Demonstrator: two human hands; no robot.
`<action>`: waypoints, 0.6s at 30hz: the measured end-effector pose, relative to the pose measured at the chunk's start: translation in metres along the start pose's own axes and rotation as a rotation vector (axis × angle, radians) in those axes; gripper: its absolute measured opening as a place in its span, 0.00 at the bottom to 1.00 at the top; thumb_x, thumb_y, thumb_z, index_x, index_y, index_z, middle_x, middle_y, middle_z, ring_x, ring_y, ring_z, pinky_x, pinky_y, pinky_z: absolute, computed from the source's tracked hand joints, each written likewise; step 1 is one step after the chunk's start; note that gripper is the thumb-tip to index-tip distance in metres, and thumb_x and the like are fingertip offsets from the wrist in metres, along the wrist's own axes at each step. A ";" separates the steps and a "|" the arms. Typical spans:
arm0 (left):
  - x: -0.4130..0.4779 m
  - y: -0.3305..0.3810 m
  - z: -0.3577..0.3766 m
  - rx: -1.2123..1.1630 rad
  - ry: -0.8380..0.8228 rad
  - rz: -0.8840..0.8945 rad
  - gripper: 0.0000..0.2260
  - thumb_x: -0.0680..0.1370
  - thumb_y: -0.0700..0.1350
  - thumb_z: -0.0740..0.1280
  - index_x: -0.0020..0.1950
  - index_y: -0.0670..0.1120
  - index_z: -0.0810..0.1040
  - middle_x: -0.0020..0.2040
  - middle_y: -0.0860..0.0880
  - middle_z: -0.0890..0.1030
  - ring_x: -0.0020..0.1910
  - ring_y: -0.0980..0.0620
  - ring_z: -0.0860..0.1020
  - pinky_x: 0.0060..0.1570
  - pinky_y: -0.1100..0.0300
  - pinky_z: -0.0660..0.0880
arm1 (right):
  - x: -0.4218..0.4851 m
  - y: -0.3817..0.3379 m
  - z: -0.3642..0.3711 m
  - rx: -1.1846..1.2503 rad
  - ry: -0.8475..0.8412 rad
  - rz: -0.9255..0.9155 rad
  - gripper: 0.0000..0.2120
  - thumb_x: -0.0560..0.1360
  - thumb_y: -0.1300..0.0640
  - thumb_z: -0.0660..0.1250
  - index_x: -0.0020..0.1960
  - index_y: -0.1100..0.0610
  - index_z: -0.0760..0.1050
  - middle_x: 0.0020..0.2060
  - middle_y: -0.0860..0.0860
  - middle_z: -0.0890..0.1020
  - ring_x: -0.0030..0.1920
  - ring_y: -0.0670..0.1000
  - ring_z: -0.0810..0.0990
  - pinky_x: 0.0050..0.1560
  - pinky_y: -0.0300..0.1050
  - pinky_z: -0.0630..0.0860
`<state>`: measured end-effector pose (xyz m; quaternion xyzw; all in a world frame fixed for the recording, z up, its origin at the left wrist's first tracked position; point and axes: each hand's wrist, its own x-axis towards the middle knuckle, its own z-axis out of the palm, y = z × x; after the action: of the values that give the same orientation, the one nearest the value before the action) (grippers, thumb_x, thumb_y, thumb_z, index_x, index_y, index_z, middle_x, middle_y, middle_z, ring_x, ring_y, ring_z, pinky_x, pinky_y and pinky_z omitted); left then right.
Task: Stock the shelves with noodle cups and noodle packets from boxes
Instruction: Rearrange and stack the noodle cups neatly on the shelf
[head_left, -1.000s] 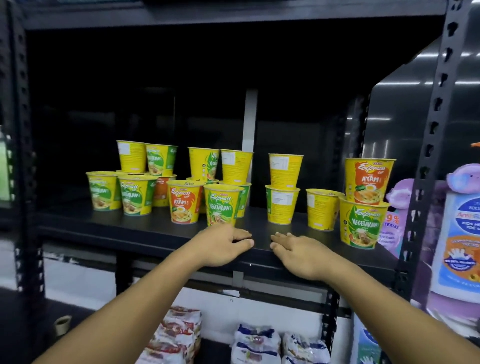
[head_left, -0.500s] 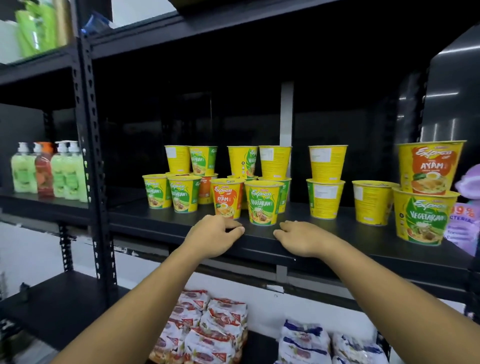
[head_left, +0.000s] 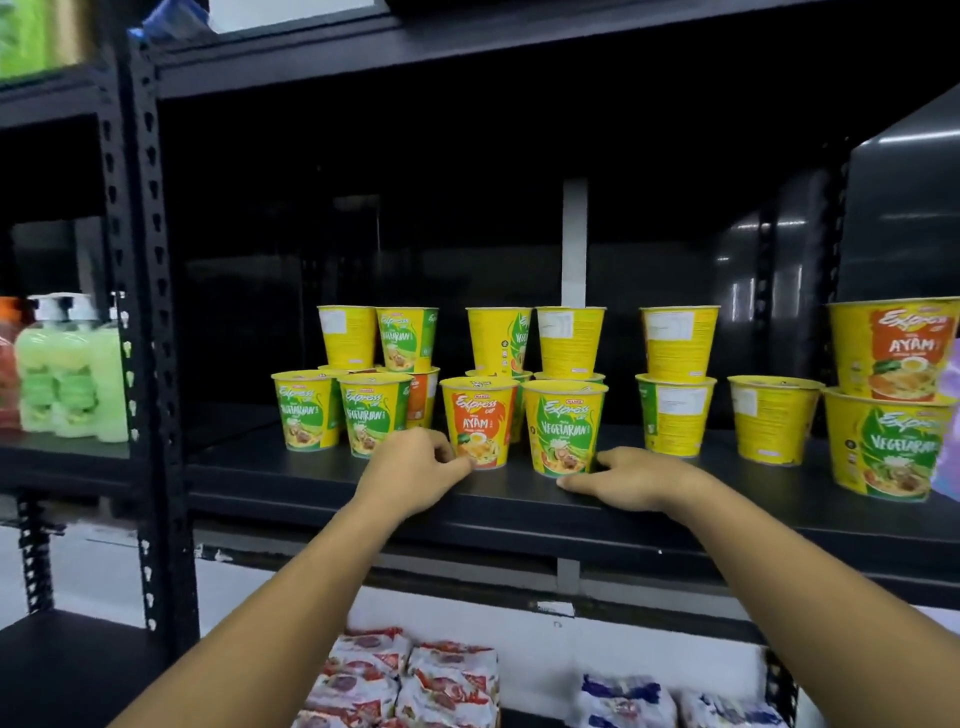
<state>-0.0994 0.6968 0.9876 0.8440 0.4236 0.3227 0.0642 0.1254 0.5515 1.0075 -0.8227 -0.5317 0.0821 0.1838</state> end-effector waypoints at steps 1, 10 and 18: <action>0.002 -0.002 0.002 -0.001 -0.017 0.017 0.14 0.78 0.61 0.70 0.42 0.52 0.83 0.39 0.54 0.82 0.42 0.54 0.79 0.38 0.57 0.74 | -0.001 0.001 0.002 0.002 0.012 0.009 0.32 0.76 0.30 0.63 0.74 0.46 0.72 0.70 0.49 0.77 0.66 0.52 0.76 0.62 0.46 0.71; 0.004 -0.003 0.002 -0.036 -0.022 0.003 0.24 0.75 0.63 0.73 0.62 0.49 0.73 0.57 0.49 0.81 0.56 0.46 0.80 0.51 0.51 0.78 | 0.002 0.004 0.010 0.069 0.071 0.069 0.40 0.71 0.24 0.63 0.77 0.44 0.69 0.74 0.47 0.73 0.71 0.51 0.73 0.67 0.47 0.69; 0.019 0.006 -0.006 -0.421 -0.099 -0.045 0.43 0.75 0.55 0.77 0.80 0.47 0.55 0.72 0.46 0.75 0.69 0.44 0.75 0.58 0.52 0.71 | 0.001 -0.006 0.010 0.125 0.062 0.104 0.41 0.72 0.25 0.64 0.79 0.44 0.64 0.78 0.48 0.68 0.75 0.53 0.68 0.72 0.49 0.65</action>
<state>-0.0911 0.7062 1.0037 0.8172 0.3620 0.3605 0.2670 0.1176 0.5566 1.0010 -0.8382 -0.4761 0.0992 0.2467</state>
